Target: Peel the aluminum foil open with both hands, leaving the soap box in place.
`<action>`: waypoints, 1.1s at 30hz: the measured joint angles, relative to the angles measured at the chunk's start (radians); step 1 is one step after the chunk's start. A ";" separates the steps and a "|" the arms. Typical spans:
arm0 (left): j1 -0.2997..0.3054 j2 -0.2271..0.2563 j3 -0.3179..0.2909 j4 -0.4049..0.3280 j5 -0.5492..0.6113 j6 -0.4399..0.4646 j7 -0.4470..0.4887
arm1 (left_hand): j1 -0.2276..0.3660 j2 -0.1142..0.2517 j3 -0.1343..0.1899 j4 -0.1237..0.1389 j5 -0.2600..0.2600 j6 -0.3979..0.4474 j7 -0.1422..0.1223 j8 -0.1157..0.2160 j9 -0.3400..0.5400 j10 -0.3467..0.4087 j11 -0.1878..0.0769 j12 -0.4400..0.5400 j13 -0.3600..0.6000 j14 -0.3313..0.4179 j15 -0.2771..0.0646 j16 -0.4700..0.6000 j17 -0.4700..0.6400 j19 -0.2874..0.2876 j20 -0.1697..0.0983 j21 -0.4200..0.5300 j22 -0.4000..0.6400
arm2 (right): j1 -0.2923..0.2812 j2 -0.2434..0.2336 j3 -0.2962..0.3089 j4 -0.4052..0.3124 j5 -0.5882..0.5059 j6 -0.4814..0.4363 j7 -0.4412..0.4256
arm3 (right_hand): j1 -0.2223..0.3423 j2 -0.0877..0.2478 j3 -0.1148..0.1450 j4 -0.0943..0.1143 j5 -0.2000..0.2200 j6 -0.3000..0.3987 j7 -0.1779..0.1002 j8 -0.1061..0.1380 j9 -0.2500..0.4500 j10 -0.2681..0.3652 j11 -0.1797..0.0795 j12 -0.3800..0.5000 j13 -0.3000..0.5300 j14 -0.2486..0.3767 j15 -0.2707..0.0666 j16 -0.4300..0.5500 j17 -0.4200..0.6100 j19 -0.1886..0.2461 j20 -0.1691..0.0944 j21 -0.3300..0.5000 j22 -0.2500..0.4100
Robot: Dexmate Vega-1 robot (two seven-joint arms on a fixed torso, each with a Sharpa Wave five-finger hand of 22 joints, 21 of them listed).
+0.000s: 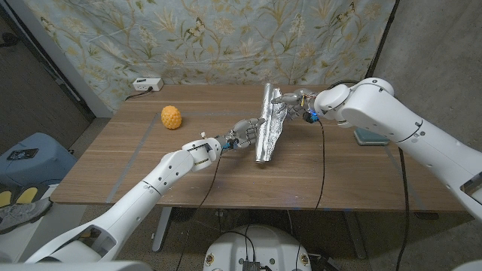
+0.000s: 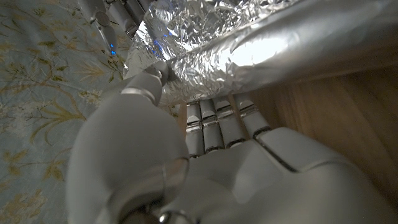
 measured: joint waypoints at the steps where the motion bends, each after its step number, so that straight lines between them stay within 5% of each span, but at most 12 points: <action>1: 0.000 -0.001 0.000 0.001 0.000 0.000 -0.002 | 0.000 0.000 0.000 0.000 0.000 0.000 0.000 0.000 0.000 0.000 0.000 0.000 0.000 0.000 0.000 0.000 0.000 0.000 0.000 0.000 0.000 | 0.000 0.000 0.000 0.000 0.000 0.000 0.000 | 0.001 0.001 -0.002 -0.004 -0.003 0.000 0.000 0.000 0.000 0.001 -0.001 0.000 0.000 0.001 -0.001 0.000 0.000 0.000 0.000 -0.003 0.000; 9: -0.010 -0.016 0.006 0.016 0.003 -0.003 -0.023 | 0.000 0.000 0.000 0.000 0.000 0.001 0.001 0.000 0.000 0.000 0.000 0.001 0.002 0.000 0.000 0.000 0.000 0.000 0.000 0.006 0.000 | 0.021 0.015 -0.025 0.004 -0.020 -0.023 0.001 | 0.077 0.037 0.020 -0.037 -0.015 0.049 0.005 0.011 -0.005 0.081 -0.017 0.030 0.000 0.041 -0.034 0.031 0.002 0.004 0.003 -0.006 0.000; 20: -0.018 -0.041 0.008 0.042 -0.001 -0.013 -0.050 | 0.000 0.000 0.000 0.000 -0.004 0.003 -0.001 0.000 0.000 0.000 0.000 0.003 0.008 0.000 0.000 0.000 0.000 -0.005 -0.005 0.009 0.000 | 0.048 0.035 -0.059 0.008 -0.054 -0.060 -0.012 | 0.199 0.080 0.033 -0.060 -0.030 0.146 0.012 0.027 -0.004 0.200 -0.088 0.095 0.017 0.142 -0.105 0.091 0.033 0.052 -0.044 -0.006 0.005; 27: -0.020 -0.057 0.008 0.061 -0.012 -0.017 -0.068 | 0.000 0.000 0.000 0.000 -0.004 0.003 -0.001 0.000 0.000 0.000 0.000 0.003 0.012 0.000 0.000 0.000 0.001 -0.005 -0.005 0.013 0.000 | 0.061 0.041 -0.077 0.012 -0.074 -0.082 -0.017 | 0.270 0.085 0.033 -0.060 -0.030 0.222 0.017 0.048 0.002 0.283 -0.135 0.148 0.036 0.239 -0.170 0.152 0.068 0.151 -0.092 0.037 0.009; 33: -0.019 -0.070 0.005 0.076 -0.024 -0.018 -0.078 | 0.002 -0.002 0.000 0.000 -0.008 0.003 -0.001 0.000 0.000 0.000 0.000 0.003 0.015 0.001 -0.002 0.000 0.006 -0.005 -0.005 0.013 0.000 | 0.077 0.046 -0.098 0.018 -0.090 -0.104 -0.018 | 0.345 0.084 0.037 -0.065 -0.033 0.288 -0.016 0.064 0.012 0.356 -0.181 0.202 0.065 0.333 -0.228 0.207 0.101 0.223 -0.132 0.079 0.014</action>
